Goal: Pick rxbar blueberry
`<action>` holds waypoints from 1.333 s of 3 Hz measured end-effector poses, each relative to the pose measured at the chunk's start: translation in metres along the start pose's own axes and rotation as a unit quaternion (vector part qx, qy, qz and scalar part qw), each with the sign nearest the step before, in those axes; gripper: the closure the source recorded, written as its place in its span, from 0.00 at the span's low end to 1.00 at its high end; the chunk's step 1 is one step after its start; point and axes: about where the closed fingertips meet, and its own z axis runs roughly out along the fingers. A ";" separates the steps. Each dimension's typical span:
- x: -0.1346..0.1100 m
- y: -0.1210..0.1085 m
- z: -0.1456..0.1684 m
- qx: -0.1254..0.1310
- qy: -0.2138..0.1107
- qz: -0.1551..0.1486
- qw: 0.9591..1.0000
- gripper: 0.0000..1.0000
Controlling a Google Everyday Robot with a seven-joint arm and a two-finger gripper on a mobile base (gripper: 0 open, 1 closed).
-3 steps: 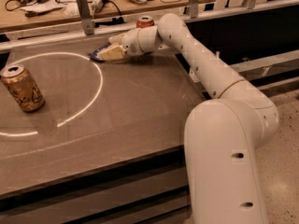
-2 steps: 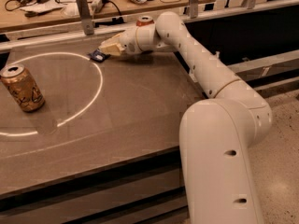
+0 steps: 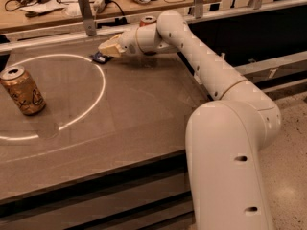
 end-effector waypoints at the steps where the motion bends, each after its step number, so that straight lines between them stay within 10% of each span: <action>1: -0.002 0.001 -0.007 0.013 0.003 0.000 1.000 0.72; 4: 0.013 -0.015 -0.025 0.062 0.011 0.022 0.998 0.02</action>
Offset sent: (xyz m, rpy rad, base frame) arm 0.0023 -0.0391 0.0048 -0.0206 -0.0060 -0.1407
